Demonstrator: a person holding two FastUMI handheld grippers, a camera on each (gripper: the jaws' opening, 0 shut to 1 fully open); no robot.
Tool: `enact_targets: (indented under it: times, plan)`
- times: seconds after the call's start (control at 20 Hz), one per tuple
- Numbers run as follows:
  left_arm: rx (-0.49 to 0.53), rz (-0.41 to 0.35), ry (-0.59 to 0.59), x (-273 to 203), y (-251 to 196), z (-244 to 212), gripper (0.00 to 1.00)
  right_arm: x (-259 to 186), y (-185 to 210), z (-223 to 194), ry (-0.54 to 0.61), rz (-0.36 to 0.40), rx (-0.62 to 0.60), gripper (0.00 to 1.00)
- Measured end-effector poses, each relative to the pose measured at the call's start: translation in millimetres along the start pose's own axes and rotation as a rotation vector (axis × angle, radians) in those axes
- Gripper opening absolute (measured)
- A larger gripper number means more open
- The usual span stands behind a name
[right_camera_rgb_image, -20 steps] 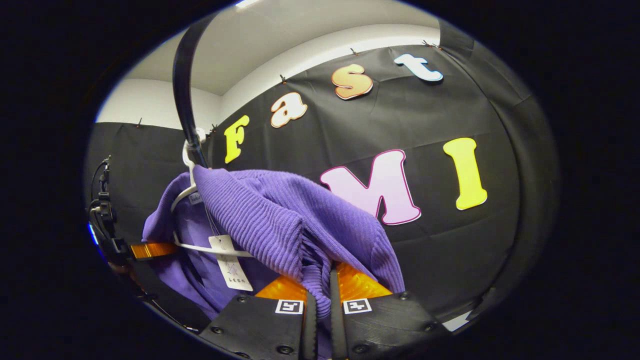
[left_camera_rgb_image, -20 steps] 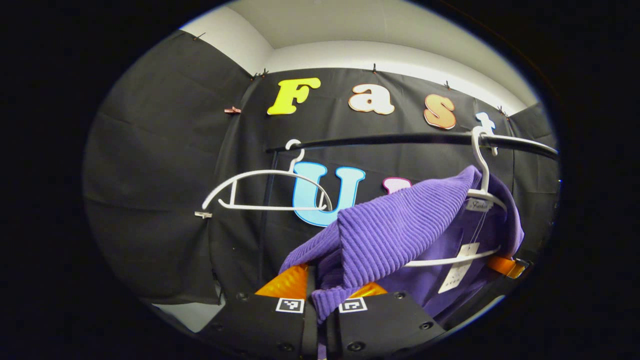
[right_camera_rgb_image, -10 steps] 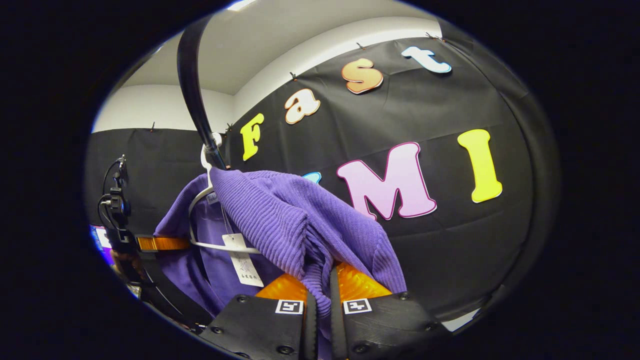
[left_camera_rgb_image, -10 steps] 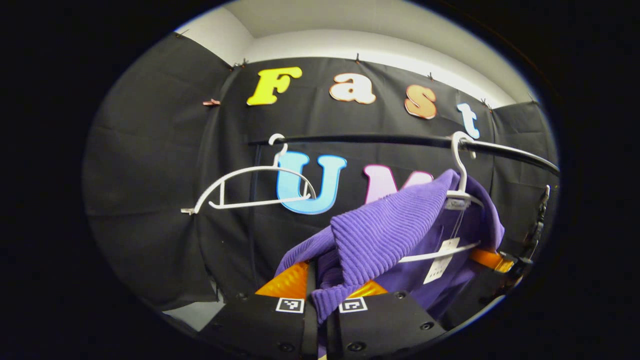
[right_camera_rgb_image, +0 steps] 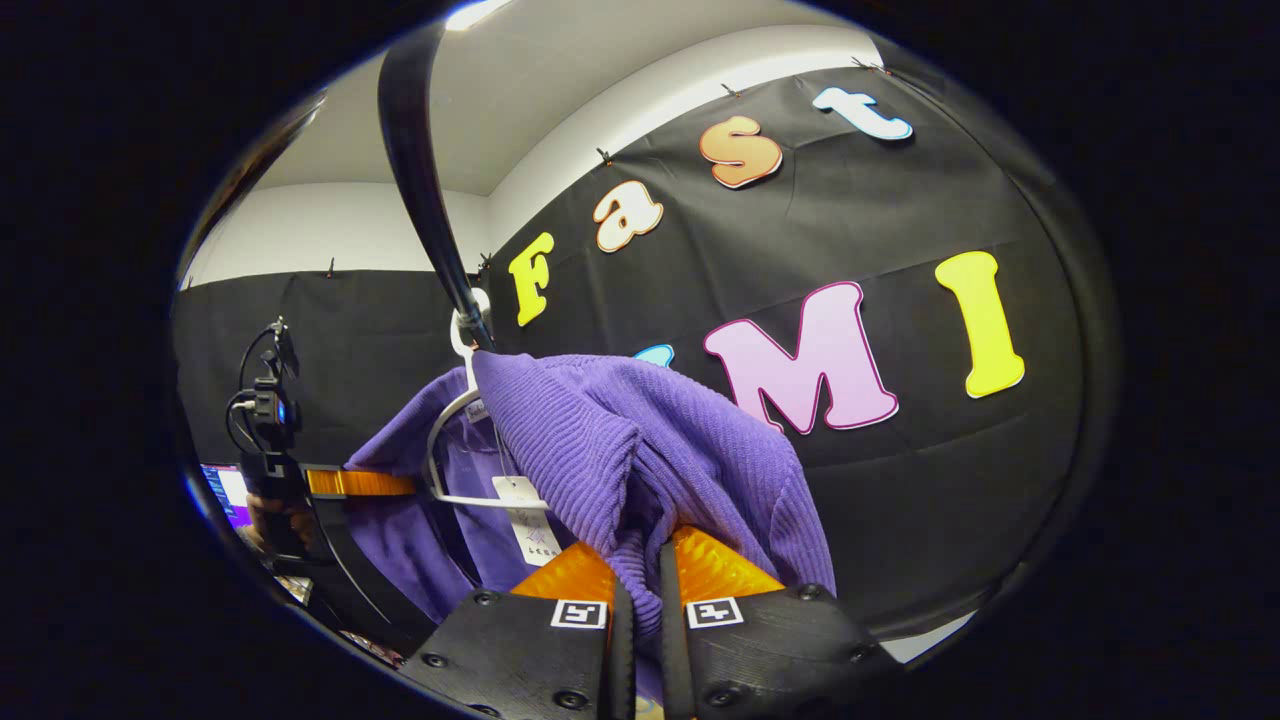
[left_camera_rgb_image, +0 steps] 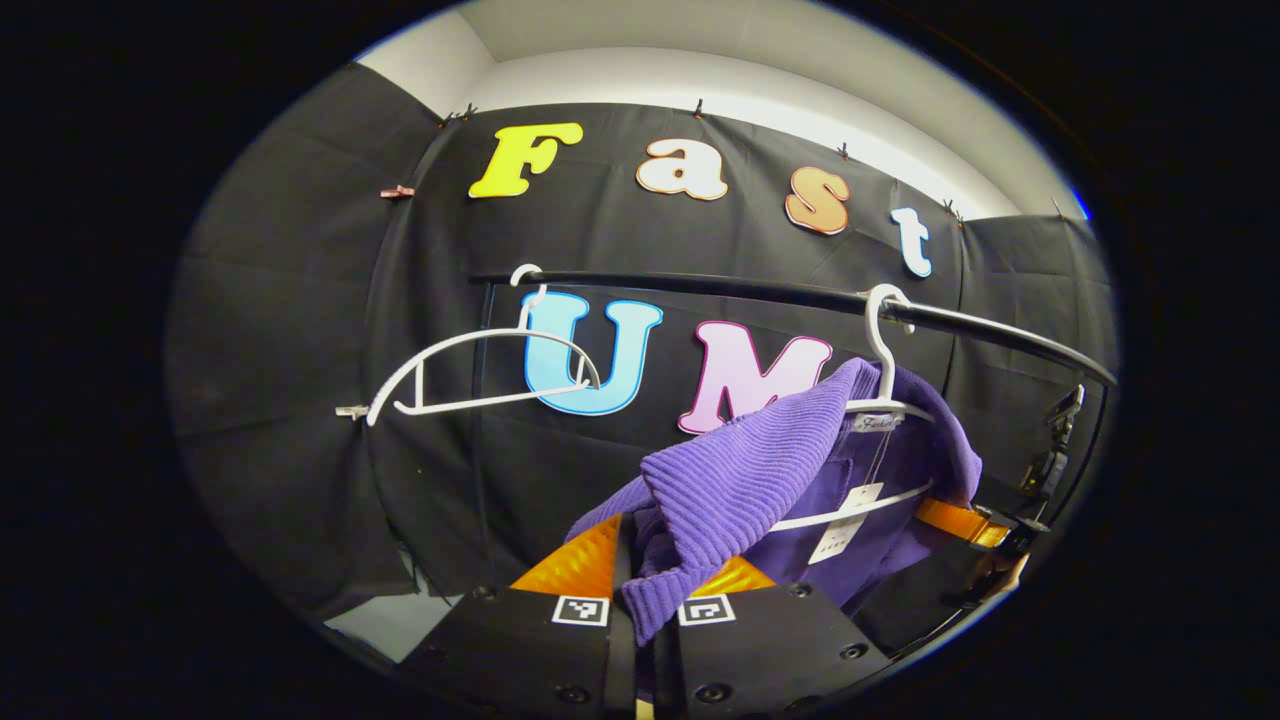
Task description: Grasp the clothes on the hanger with both hands and then place them into the laundry hamper below.
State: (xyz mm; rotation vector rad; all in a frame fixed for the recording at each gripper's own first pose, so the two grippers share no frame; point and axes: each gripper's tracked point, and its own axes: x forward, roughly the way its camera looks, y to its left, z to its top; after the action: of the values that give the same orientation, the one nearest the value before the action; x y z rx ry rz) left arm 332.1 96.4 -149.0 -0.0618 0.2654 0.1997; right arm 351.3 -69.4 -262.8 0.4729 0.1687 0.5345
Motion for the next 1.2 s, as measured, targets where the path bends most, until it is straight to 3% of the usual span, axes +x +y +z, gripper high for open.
enact_targets:
  times: [0.3, 0.45, 0.6, 0.8, 0.85, 0.95, 1.0, 1.05, 1.2]
  plan:
    - [0.031, 0.000, 0.033, 7.5, -3.2, -9.3, 0.11, -10.2, 7.4, -8.3, 0.036, 0.007, -0.023, 0.14]
    - [-0.003, 0.029, 0.002, 6.5, 9.3, 4.3, 0.10, -10.5, 19.4, -6.5, 0.024, 0.054, 0.012, 0.14]
    - [0.017, 0.061, -0.067, 5.0, 20.1, 30.4, 0.10, -4.8, 16.5, 8.9, -0.030, 0.070, 0.040, 0.14]
    - [0.123, 0.097, -0.173, 22.2, 38.1, 72.2, 0.10, 2.0, 13.9, 62.2, -0.186, 0.116, 0.106, 0.14]
    - [0.145, 0.102, -0.181, 31.9, 45.2, 76.8, 0.11, 4.7, 9.6, 65.1, -0.193, 0.112, 0.091, 0.10]
    - [0.157, 0.094, -0.171, 55.1, 58.2, 74.8, 0.09, 13.2, 9.4, 62.7, -0.192, 0.121, 0.092, 0.14]
    - [0.159, 0.093, -0.150, 66.4, 66.4, 70.0, 0.09, 14.6, 14.5, 64.9, -0.196, 0.136, 0.105, 0.10]
    - [0.164, 0.099, -0.122, 77.3, 75.7, 63.1, 0.09, 16.4, 16.0, 68.0, -0.204, 0.145, 0.111, 0.14]
    - [0.139, 0.061, -0.044, 101.5, 83.8, 30.1, 0.09, 24.6, 10.2, 82.4, -0.254, 0.143, 0.123, 0.10]
